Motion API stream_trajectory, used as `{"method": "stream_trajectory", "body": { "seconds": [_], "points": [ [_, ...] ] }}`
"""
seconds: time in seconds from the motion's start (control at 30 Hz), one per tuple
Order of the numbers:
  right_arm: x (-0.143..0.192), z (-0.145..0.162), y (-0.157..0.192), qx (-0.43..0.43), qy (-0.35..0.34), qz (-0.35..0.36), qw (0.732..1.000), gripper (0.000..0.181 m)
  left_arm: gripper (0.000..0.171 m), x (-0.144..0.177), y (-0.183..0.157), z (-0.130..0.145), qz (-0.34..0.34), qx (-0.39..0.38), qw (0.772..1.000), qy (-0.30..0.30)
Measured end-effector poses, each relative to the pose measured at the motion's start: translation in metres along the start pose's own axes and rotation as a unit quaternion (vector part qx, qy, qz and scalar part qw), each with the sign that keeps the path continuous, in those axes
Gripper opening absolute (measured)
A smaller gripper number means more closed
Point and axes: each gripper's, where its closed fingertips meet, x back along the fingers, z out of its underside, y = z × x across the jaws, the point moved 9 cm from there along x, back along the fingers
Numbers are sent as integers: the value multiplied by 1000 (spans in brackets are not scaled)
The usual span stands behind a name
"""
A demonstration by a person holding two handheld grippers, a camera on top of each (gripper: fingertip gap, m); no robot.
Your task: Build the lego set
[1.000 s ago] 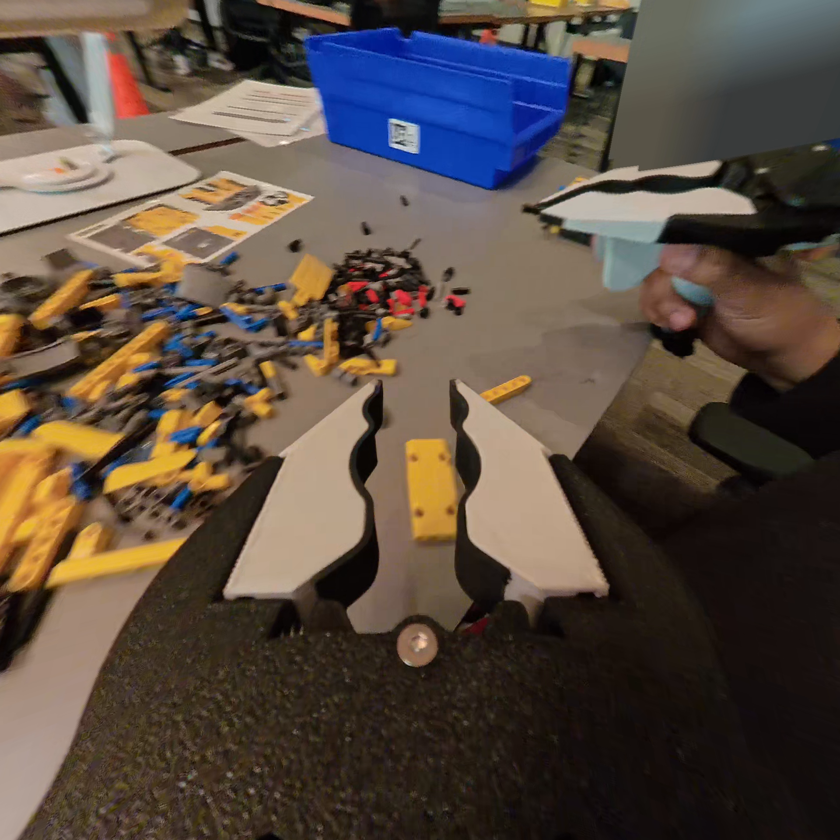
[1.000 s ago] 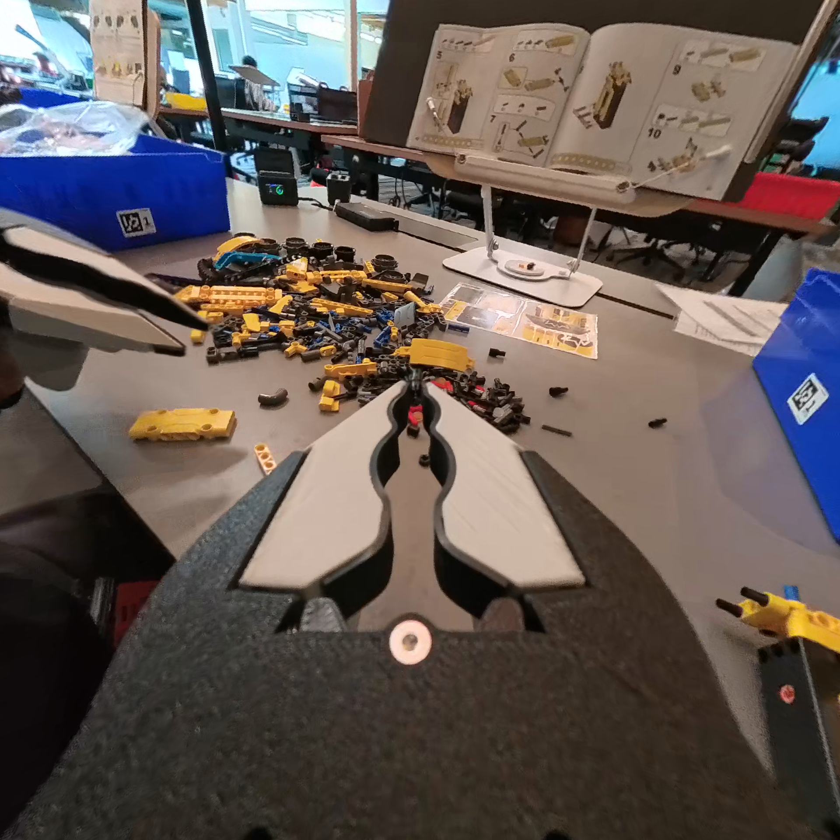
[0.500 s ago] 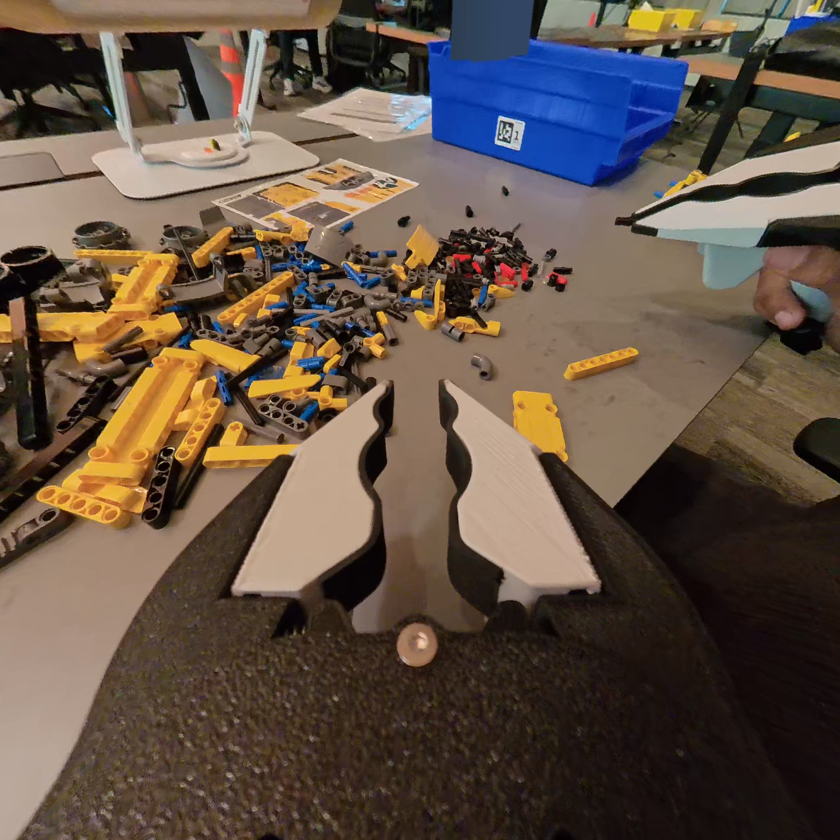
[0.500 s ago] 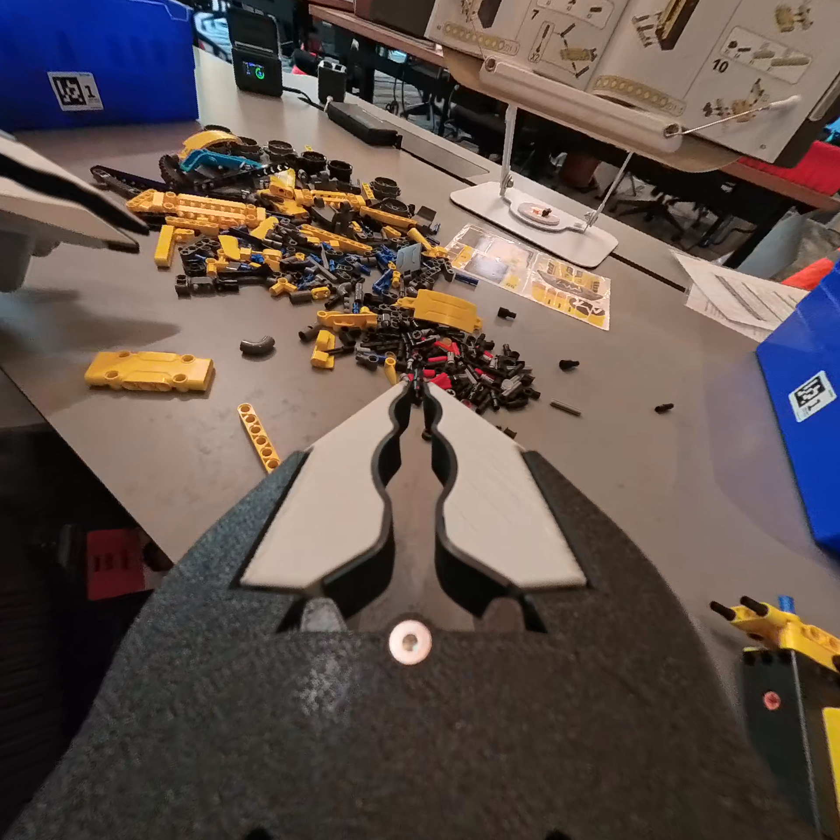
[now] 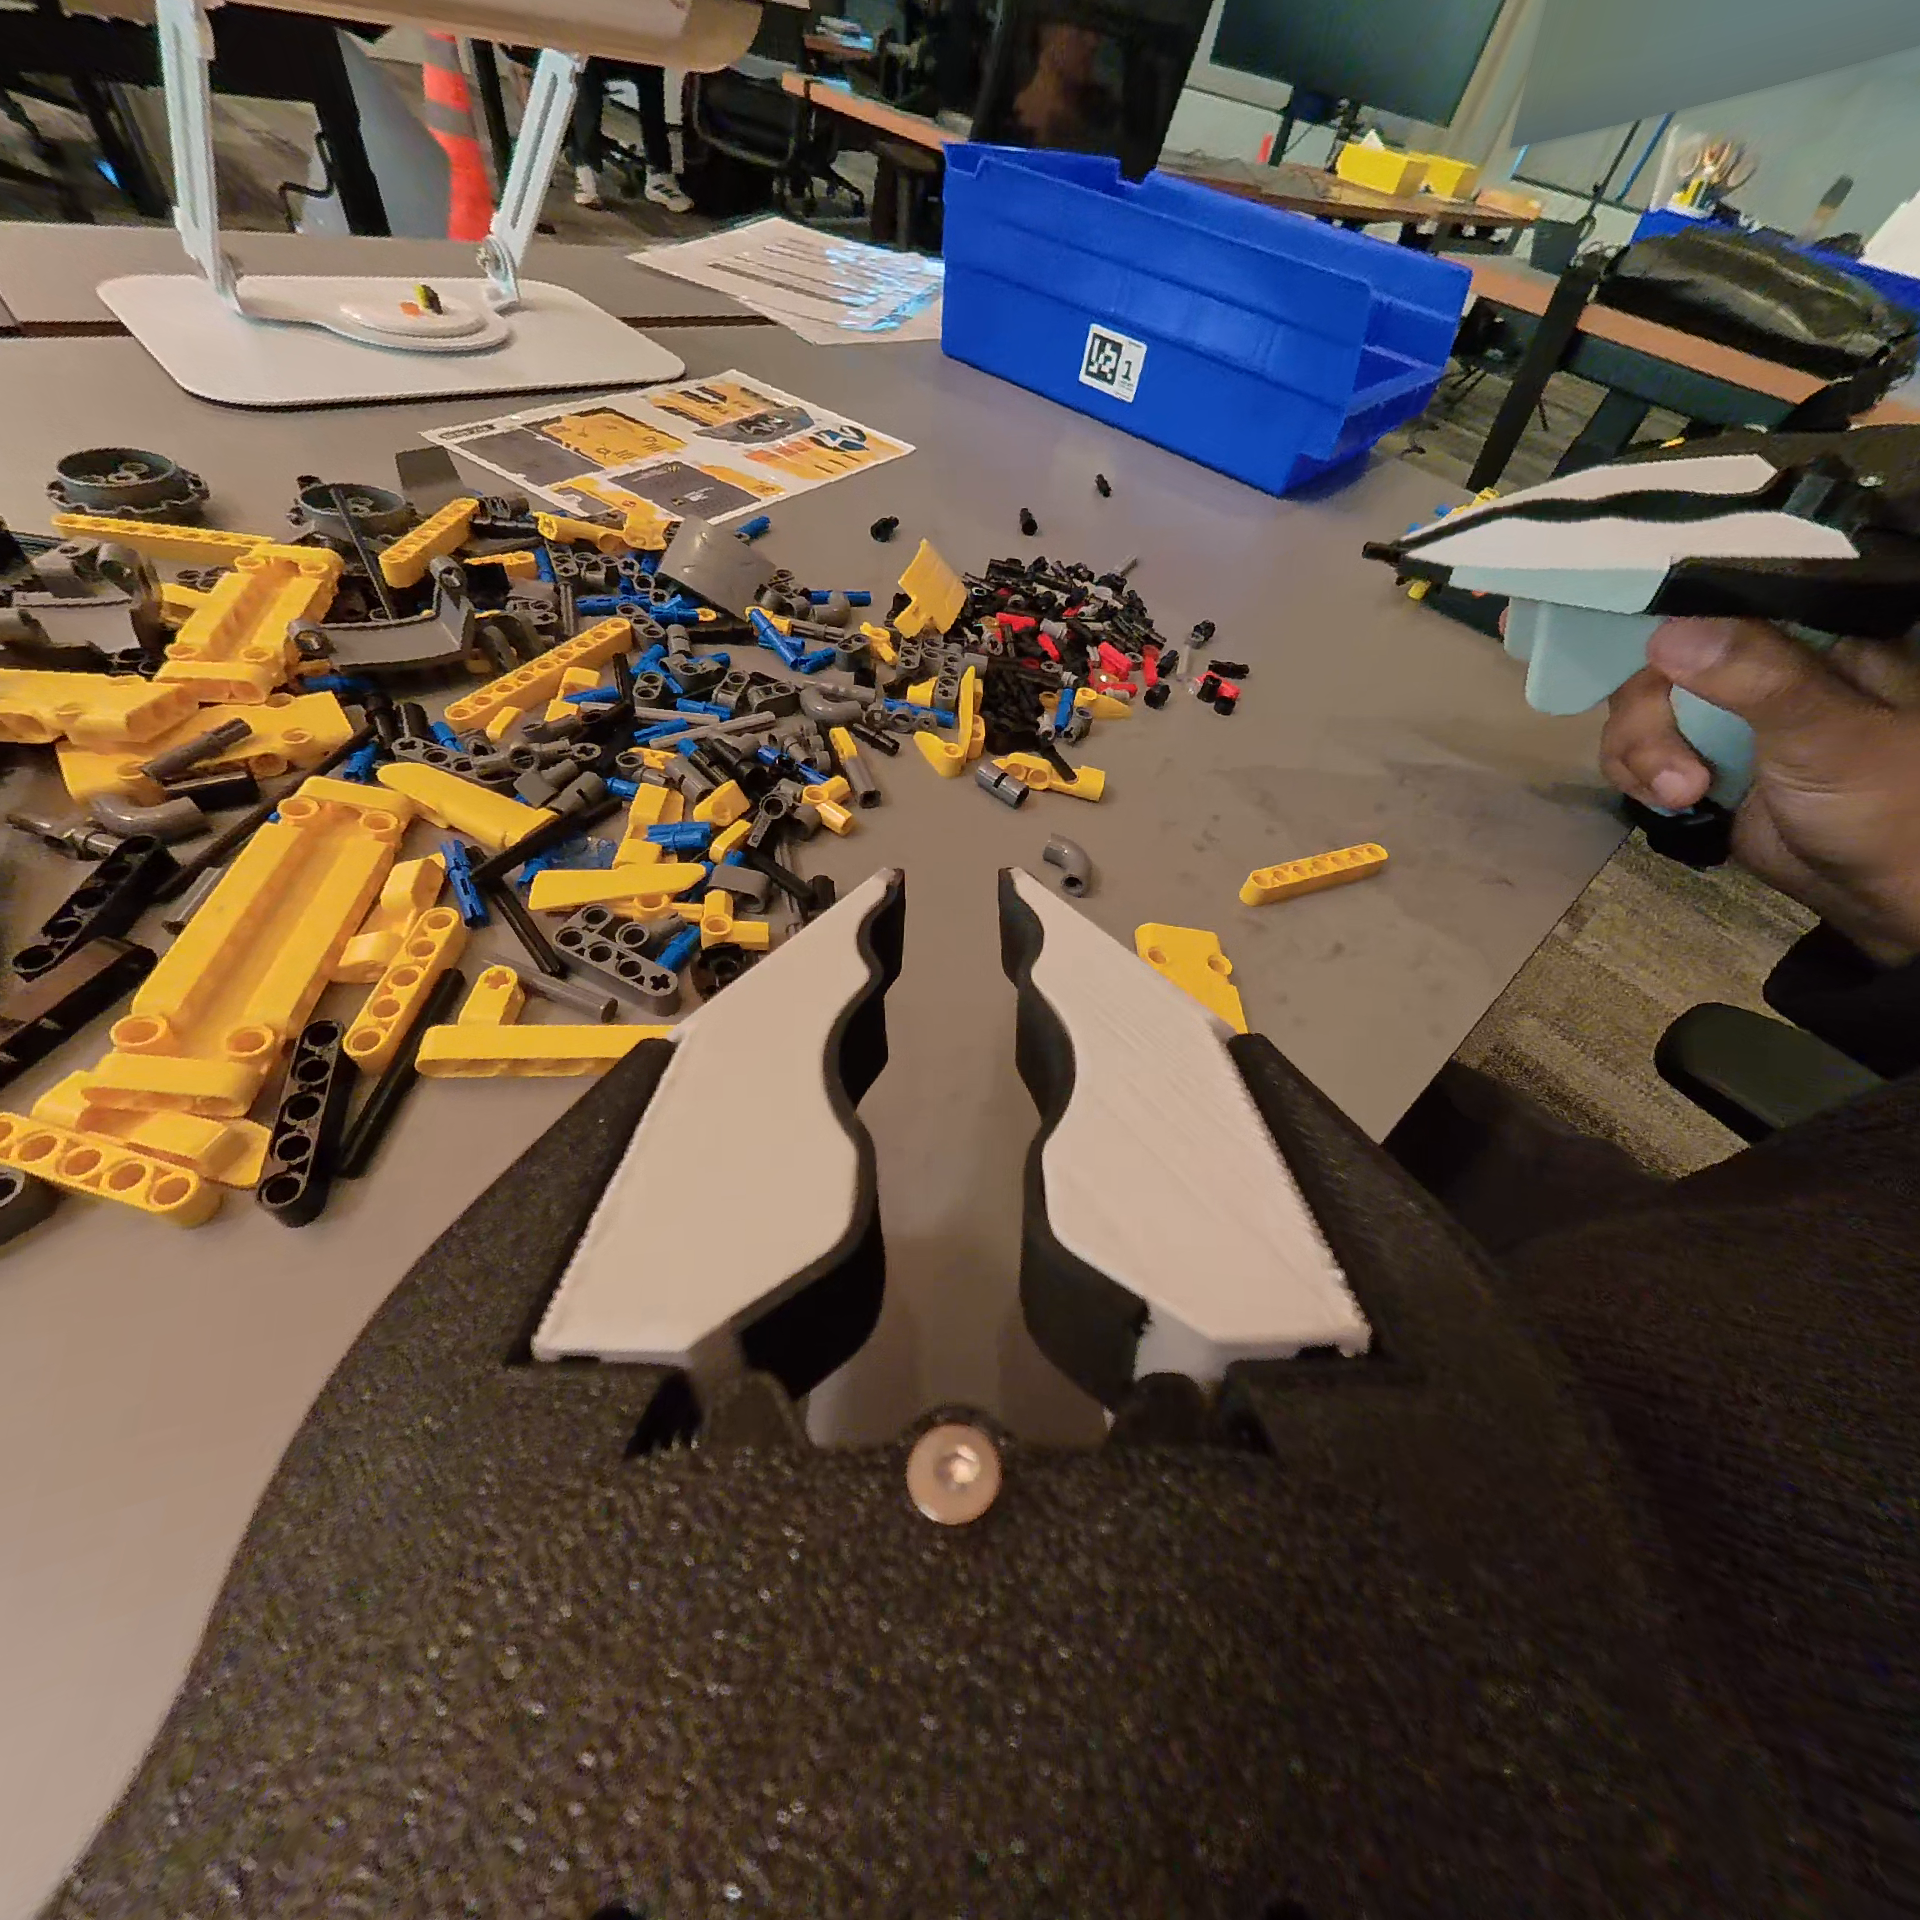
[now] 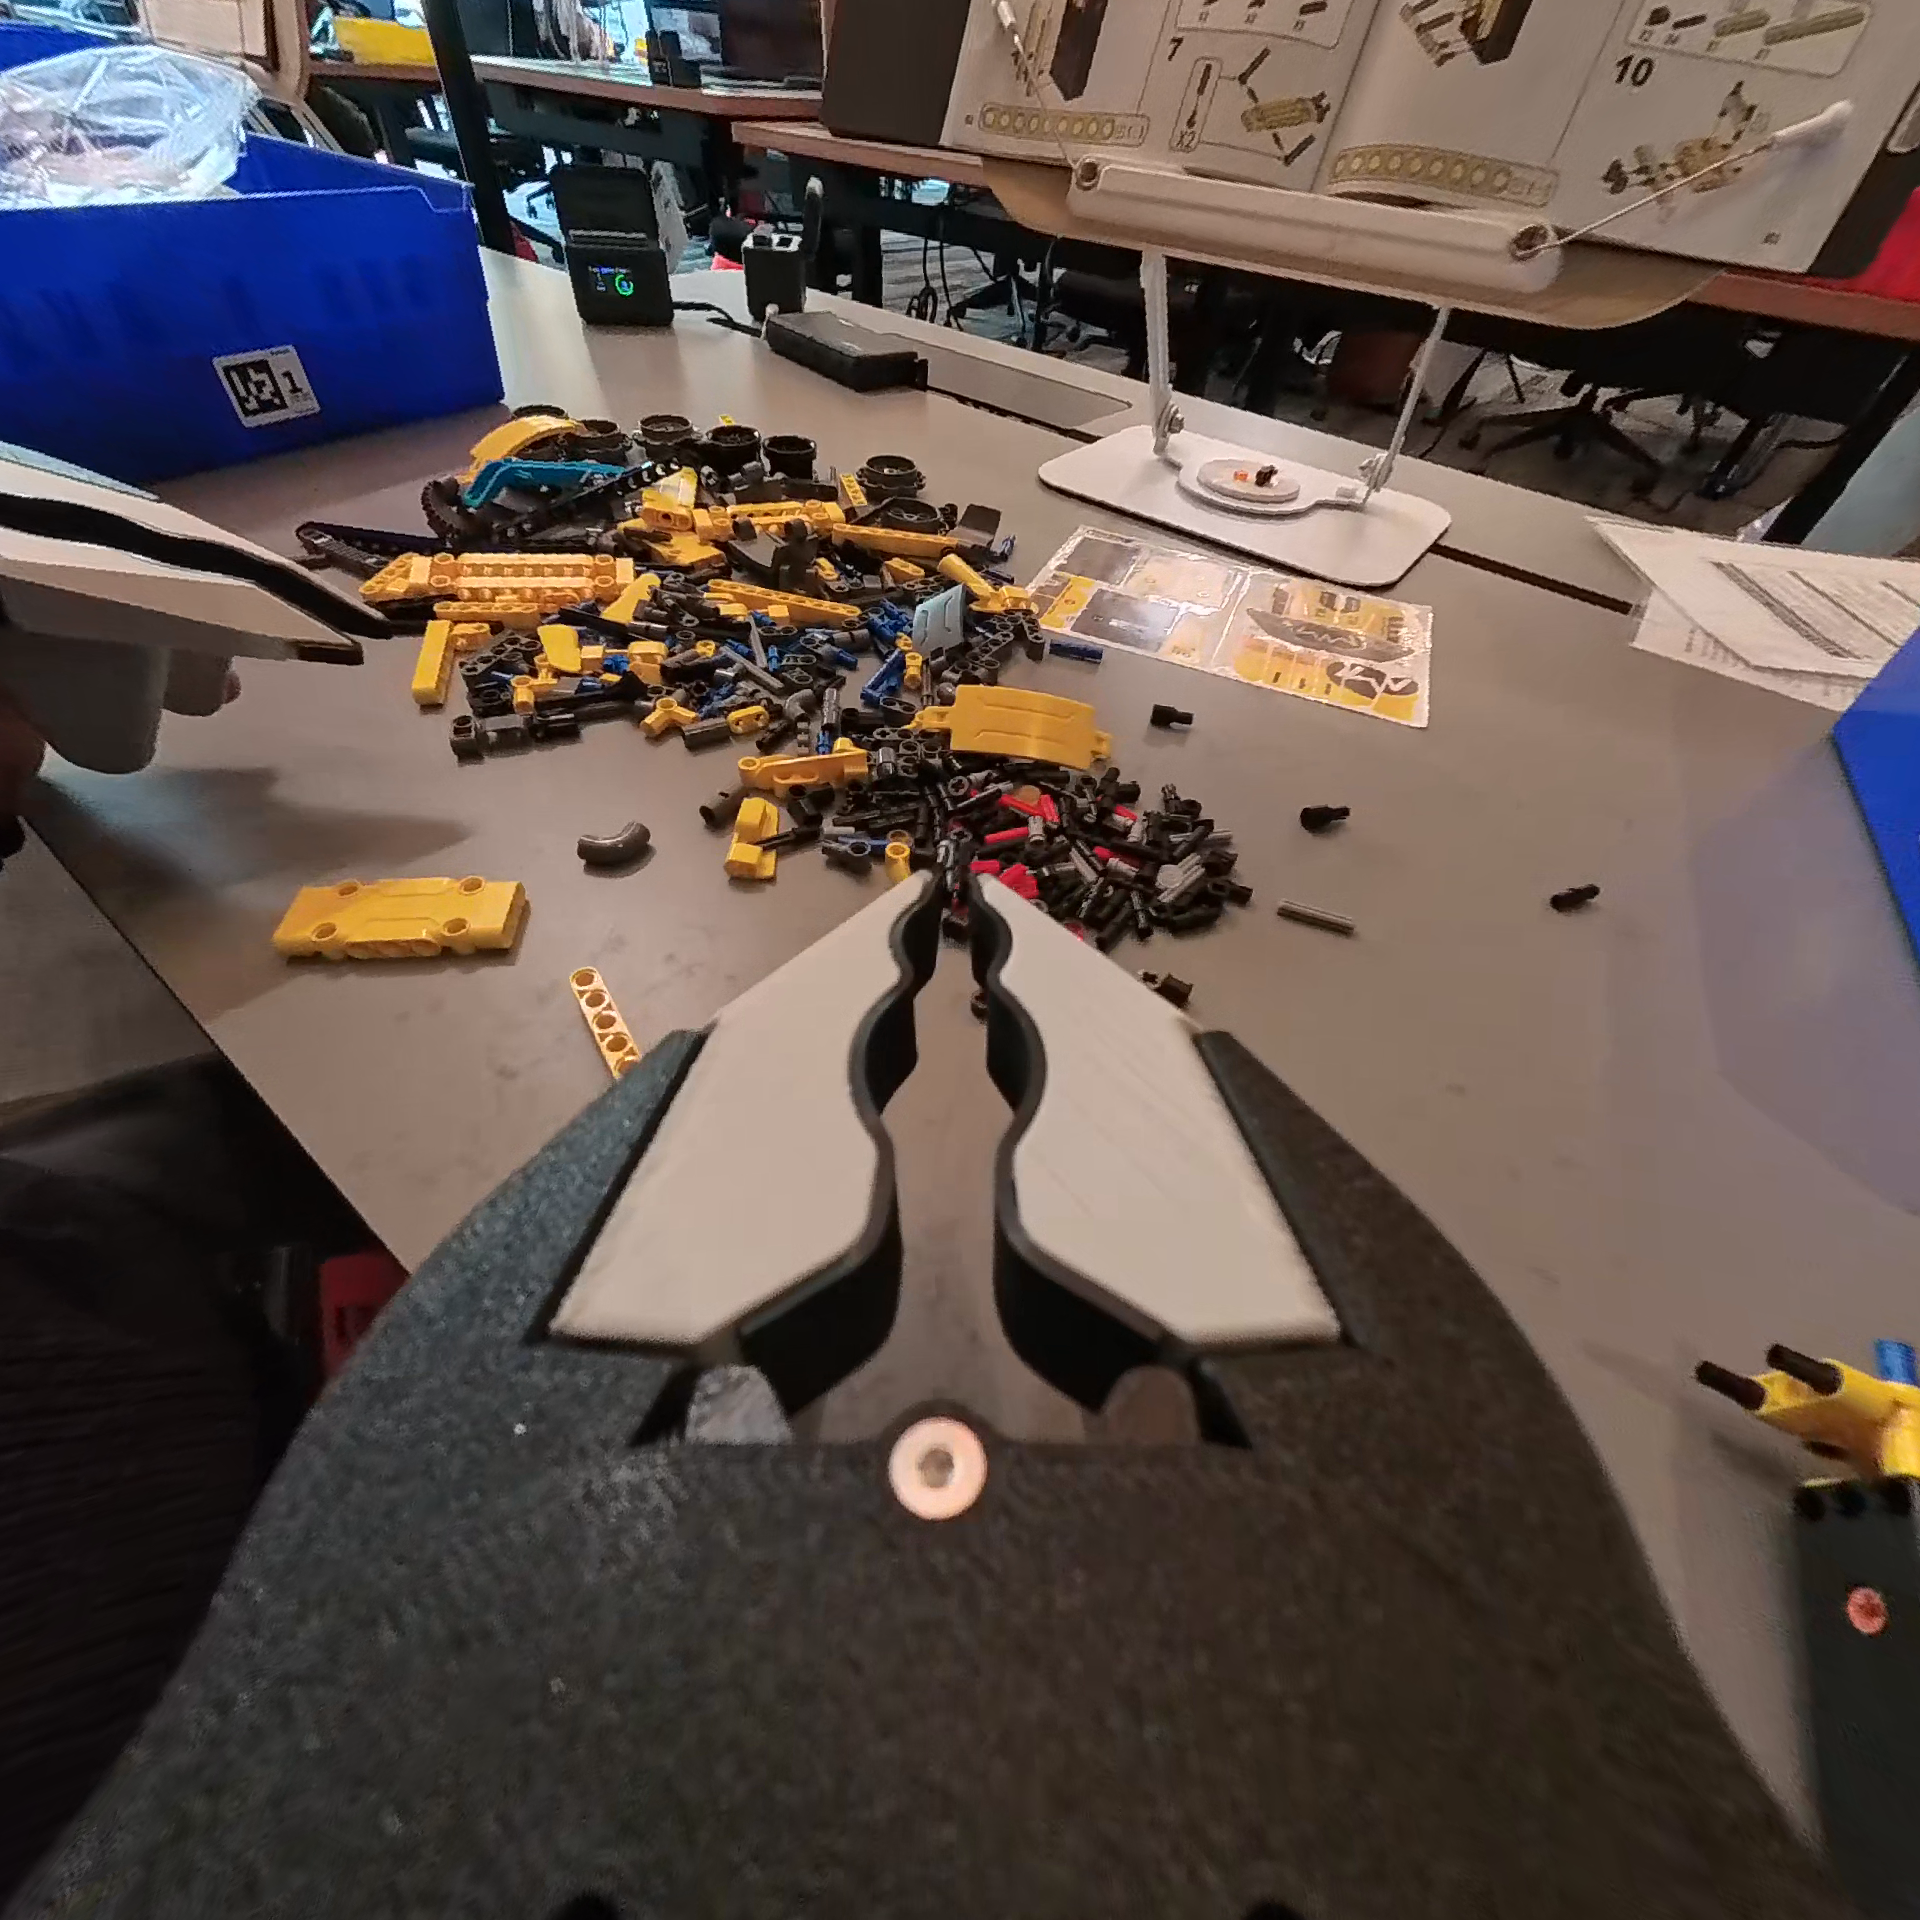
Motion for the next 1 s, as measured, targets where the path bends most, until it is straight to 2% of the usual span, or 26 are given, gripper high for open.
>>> {"method": "stream_trajectory", "body": {
  "seconds": [1.0],
  "points": [
    [-2,1,-5,-27,10,-28,999,4,17,-2,2,0,4,11,1000,6]
  ]
}}
